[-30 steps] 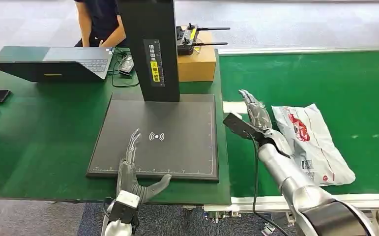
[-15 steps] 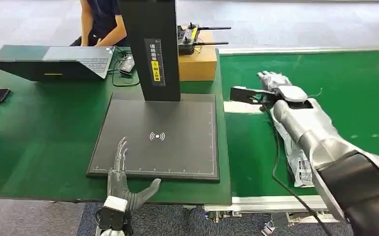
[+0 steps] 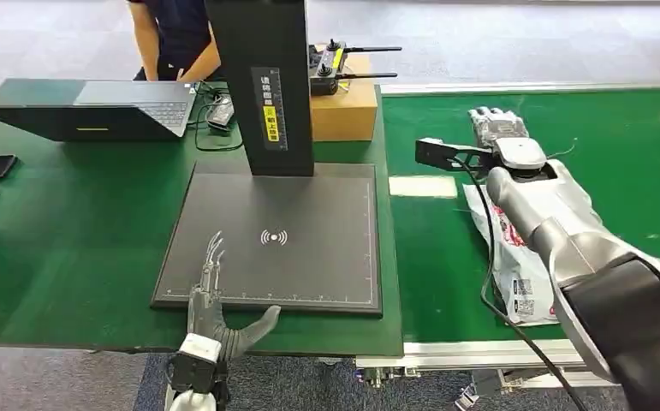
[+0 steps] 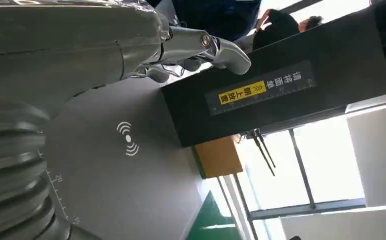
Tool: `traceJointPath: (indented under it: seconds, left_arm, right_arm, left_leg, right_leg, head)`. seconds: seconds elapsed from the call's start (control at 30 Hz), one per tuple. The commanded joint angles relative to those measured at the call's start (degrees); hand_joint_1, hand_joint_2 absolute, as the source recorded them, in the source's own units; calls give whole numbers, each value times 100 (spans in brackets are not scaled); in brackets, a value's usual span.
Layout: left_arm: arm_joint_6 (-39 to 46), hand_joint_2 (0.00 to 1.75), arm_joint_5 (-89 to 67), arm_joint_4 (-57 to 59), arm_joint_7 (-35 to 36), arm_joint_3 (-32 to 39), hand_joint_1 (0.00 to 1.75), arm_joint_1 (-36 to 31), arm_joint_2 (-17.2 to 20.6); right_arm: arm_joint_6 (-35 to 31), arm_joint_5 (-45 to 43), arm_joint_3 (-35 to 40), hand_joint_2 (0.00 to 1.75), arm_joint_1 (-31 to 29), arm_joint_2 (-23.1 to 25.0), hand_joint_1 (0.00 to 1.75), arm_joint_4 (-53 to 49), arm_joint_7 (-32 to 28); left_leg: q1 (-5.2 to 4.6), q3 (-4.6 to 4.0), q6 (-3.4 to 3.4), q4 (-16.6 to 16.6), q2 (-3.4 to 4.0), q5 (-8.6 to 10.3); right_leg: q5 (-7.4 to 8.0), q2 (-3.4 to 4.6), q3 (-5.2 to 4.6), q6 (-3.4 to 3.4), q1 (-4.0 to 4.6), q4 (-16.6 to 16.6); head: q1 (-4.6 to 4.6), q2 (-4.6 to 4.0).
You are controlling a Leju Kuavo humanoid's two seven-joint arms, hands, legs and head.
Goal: Moved the parcel from conveyor to table for the left to box.
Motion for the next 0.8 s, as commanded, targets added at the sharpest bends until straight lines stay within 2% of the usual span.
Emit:
traceJointPath:
  seconds: [0.03,0.3,0.37,0.47,0.7,0.8]
  left_arm:
    - [-57,175,-31,408,6,104,0,-182,-36]
    - [-25,175,-41,367,6,112,0,-125,-65]
    - [-9,175,-47,310,6,115,0,-82,-73]
    - [15,175,-61,328,6,90,0,-95,-85]
    - [16,175,-61,338,6,91,0,-104,-85]
    - [47,175,-43,367,6,60,0,-140,-81]
  right_arm:
    - [-780,-266,-361,175,182,-139,0,65,-58]
    - [-1761,-792,-1135,175,532,-109,0,-163,-497]
    - [-2483,-1164,-1621,175,868,-86,0,-487,-988]
    - [-3112,-1474,-2027,175,1331,-39,0,-776,-1494]
    - [-3113,-1477,-2035,175,1326,-33,0,-780,-1502]
    - [-3300,-1778,-2356,175,1563,49,0,-986,-1958]
  left_leg:
    - [4,7,-4,-7,-8,4]
    - [6,11,-6,-15,-5,9]
    - [6,9,-6,-14,-2,8]
    - [7,8,-4,-8,-5,2]
    - [1,-1,-3,-3,1,1]
    - [2,0,-5,-5,-1,3]
  right_leg:
    - [2,-13,11,-16,6,-9]
    - [7,-13,15,-23,10,-17]
    - [8,-10,12,-23,10,-16]
    - [2,-9,13,-13,9,-11]
    - [2,-3,2,-12,3,-2]
    - [3,-6,3,-16,5,-4]
  head:
    - [0,0]
    - [0,0]
    - [0,0]
    - [0,0]
    - [0,0]
    - [0,0]
